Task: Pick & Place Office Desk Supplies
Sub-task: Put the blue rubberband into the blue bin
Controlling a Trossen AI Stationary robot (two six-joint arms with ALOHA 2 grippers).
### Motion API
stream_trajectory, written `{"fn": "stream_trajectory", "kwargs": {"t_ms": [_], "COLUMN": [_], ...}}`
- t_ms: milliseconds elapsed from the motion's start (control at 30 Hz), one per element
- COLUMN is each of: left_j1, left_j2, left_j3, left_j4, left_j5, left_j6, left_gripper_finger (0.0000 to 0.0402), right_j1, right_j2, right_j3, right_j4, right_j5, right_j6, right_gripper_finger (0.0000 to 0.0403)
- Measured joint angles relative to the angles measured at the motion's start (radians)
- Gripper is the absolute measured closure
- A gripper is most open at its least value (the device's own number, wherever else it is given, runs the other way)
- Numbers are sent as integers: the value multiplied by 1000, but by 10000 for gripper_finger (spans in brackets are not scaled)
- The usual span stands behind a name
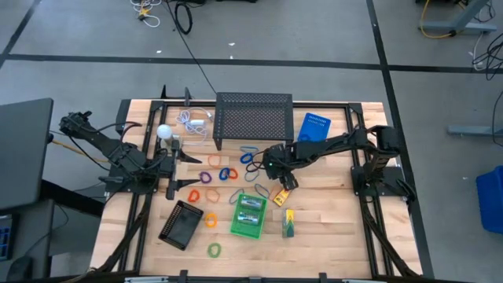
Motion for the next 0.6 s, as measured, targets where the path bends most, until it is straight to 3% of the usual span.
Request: {"fn": "stream_trajectory", "kwargs": {"t_ms": [600], "left_j1": [0], "left_j2": [0], "left_j3": [0], "left_j4": [-7], "left_j5": [3], "left_j6": [-10], "left_gripper_finger": [118], "right_j1": [-1], "right_j2": [72], "right_j3": [5], "right_j4": [13], "right_j5": [-28], "right_j6": [-56], "right_gripper_finger": [186]}}
